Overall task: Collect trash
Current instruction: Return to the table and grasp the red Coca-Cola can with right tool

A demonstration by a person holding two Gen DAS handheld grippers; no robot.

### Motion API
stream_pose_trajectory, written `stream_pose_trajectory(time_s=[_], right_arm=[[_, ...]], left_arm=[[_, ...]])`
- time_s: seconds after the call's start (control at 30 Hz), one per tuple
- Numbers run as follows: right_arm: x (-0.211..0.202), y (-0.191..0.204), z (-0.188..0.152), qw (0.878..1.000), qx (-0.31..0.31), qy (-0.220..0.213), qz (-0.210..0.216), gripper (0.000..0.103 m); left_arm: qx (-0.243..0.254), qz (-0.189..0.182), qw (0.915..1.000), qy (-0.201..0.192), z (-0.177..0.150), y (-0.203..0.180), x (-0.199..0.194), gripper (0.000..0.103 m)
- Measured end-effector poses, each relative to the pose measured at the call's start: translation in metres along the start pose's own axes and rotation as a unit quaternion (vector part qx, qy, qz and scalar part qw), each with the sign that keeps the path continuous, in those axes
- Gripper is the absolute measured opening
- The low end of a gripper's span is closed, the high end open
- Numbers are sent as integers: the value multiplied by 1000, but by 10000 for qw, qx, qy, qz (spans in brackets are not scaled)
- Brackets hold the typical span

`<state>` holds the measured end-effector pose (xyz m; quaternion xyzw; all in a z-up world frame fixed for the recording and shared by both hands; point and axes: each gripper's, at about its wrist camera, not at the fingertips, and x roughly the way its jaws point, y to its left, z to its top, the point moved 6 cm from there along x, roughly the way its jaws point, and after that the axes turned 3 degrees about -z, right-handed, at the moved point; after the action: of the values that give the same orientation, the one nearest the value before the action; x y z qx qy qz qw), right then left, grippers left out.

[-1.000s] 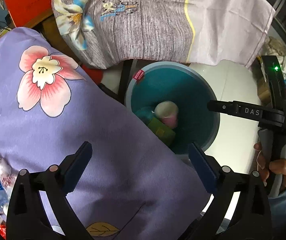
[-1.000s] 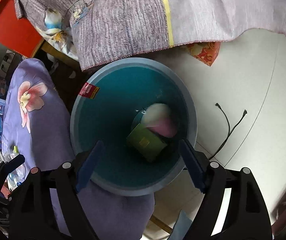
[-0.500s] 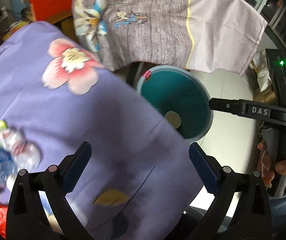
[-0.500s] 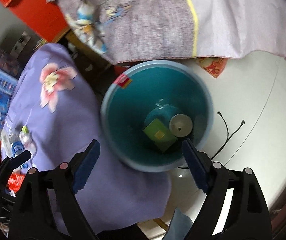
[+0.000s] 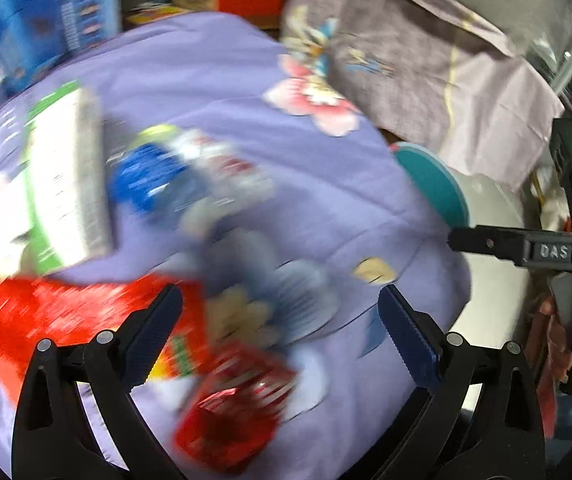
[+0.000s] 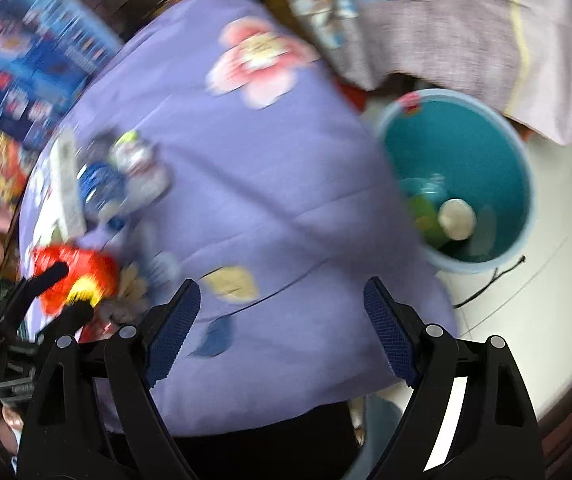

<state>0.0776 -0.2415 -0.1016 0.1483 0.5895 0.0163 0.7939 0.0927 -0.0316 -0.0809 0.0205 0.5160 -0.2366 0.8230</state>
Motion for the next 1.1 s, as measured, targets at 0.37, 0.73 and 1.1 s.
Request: stream_pose_trajectory(time_s=[0.37, 0.73, 1.1], right_arm=[[25, 109, -62, 9917, -858, 836, 455, 80], [54, 175, -85, 9838, -1021, 1342, 606, 80], [86, 200, -88, 9800, -688, 1667, 845, 80]], left_arm=[[-510, 543, 9967, -311, -69, 84, -54, 99], [-1338, 579, 9878, -546, -117, 145, -74, 99], [-1910, 645, 9777, -588, -136, 189, -81, 99]])
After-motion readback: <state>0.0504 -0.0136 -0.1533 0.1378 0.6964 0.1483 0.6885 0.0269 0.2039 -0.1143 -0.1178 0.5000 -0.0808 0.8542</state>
